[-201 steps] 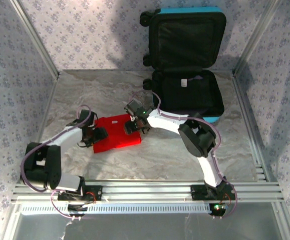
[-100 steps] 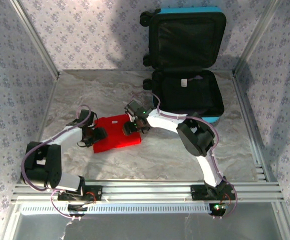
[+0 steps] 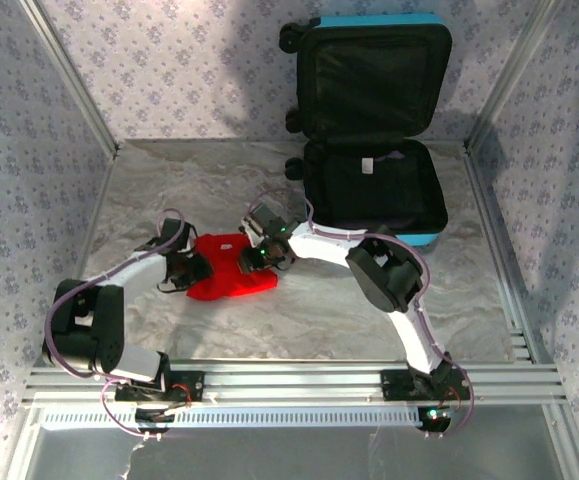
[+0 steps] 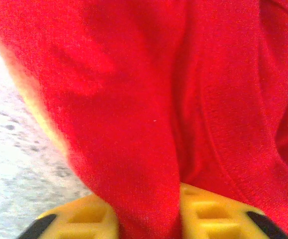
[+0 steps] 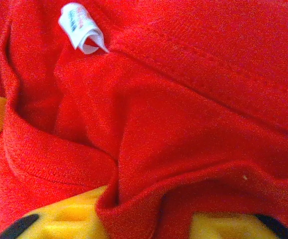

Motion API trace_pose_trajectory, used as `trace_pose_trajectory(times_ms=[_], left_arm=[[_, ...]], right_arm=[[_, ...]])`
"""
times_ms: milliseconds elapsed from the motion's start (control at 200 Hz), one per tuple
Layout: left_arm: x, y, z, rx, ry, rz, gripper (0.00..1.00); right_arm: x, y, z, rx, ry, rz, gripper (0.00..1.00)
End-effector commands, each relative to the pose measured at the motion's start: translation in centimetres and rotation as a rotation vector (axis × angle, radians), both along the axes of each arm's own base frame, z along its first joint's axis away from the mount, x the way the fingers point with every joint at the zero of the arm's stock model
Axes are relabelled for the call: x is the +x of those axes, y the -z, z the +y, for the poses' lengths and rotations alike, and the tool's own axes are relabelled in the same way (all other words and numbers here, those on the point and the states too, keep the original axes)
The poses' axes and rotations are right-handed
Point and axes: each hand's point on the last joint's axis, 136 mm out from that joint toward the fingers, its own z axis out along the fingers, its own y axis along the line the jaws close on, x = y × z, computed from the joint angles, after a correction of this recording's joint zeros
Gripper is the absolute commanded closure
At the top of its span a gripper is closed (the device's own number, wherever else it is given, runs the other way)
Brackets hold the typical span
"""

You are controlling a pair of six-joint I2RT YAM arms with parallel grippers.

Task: Pack the luggage

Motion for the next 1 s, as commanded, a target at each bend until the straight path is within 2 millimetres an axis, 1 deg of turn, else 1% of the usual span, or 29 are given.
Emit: trace_pose_trajectory(times_ms=[0,90,110,145,330,425,560,755,829,994], left_arm=[[0.9,-1.0,-1.8,-0.075,0.045,-0.046,0.86],[1.2,-1.9,-2.0,-0.078,0.051,-0.068,0.95],[1.2,-2.1,-2.1,-0.078,0.053,-0.070,0.97],[1.3,-2.5,-2.1,-0.078,0.058,-0.077,1.00],[1.5,-5.0,-2.8,-0.083,0.075,-0.115,1.00],[1.7,-7.3,-3.5,-0.092,0.082,-0.146,1.00],[2.5,-11.1,-5.4,-0.130,0.101,-0.234,1.00],[4.8,-15.9,-7.5,-0.143,0.127,-0.340,1.00],[5.8,-17.1,-8.6,-0.158,0.140,-0.364,1.00],[7.9,-19.2,-11.8,-0.188,0.185,-0.404,1.00]], right_arm=[[-0.6,-0.6,0.8,0.051,-0.034,0.023,0.81],[0.1,-1.7,0.3,0.059,-0.034,-0.001,0.98],[0.2,-2.0,0.3,0.062,-0.036,-0.007,1.00],[0.5,-2.5,0.0,0.062,-0.035,-0.020,1.00],[2.1,-6.2,-1.4,0.091,-0.038,-0.093,1.00],[2.6,-8.4,-2.1,0.096,-0.044,-0.136,1.00],[3.3,-11.0,-3.5,0.088,-0.054,-0.188,1.00],[3.6,-14.8,-5.9,0.087,-0.096,-0.225,1.00],[4.3,-16.4,-7.1,0.086,-0.082,-0.254,1.00],[5.0,-18.1,-10.6,0.046,-0.034,-0.274,1.00]])
